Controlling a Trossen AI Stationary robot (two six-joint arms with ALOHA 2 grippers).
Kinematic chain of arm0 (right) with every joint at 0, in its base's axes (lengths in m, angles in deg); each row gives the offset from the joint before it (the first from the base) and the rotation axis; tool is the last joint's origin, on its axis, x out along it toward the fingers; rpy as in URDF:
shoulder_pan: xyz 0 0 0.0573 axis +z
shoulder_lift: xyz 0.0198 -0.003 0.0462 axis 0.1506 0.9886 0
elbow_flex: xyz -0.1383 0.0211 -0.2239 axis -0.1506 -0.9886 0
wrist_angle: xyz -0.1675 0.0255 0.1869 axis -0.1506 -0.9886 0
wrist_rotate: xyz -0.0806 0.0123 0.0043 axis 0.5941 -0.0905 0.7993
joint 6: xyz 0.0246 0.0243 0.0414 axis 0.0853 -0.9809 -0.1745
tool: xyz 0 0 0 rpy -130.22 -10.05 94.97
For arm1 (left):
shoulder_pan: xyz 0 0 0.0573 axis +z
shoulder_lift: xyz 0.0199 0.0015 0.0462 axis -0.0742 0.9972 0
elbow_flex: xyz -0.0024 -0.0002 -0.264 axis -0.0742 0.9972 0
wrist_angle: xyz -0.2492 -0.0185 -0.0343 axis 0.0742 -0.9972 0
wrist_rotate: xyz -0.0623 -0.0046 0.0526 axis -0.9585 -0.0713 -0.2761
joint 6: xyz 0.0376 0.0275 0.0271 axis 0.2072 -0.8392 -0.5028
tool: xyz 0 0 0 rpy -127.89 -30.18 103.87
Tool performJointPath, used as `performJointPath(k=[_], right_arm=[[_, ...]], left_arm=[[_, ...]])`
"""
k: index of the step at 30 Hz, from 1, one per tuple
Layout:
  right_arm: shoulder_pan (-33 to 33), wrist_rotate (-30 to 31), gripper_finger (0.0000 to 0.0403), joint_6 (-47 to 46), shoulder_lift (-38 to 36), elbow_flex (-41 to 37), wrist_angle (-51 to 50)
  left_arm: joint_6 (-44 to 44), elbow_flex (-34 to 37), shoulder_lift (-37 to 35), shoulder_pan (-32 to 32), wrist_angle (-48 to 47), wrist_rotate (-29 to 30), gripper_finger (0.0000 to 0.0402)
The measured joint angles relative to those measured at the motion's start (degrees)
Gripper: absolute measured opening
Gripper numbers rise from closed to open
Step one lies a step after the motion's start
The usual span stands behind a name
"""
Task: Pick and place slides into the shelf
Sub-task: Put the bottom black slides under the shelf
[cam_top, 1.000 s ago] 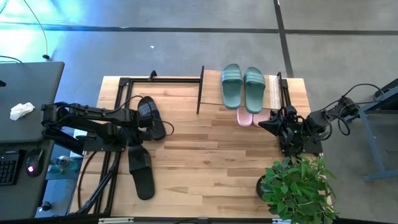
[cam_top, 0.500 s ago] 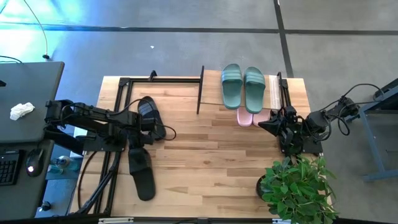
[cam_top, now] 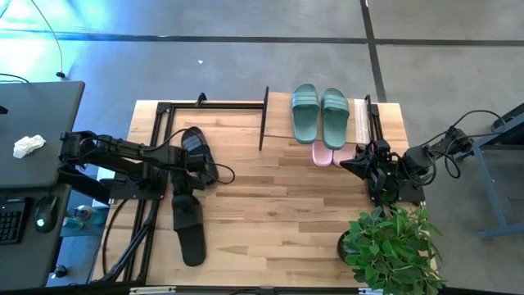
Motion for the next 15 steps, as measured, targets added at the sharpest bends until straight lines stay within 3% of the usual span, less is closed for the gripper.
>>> performJointPath(k=[9,15], right_arm=[[0.0,-0.4,0.0000,-3.8,0.0,0.0,-0.3],[0.0,-1.4,0.0000,-9.2,0.6,0.0,-4.2]], left_arm=[[0.1,-16.4,0.0,0.0,0.7,11.7,0.0004],[0.5,-31.0,0.0,0.1,0.6,26.3,0.0003]])
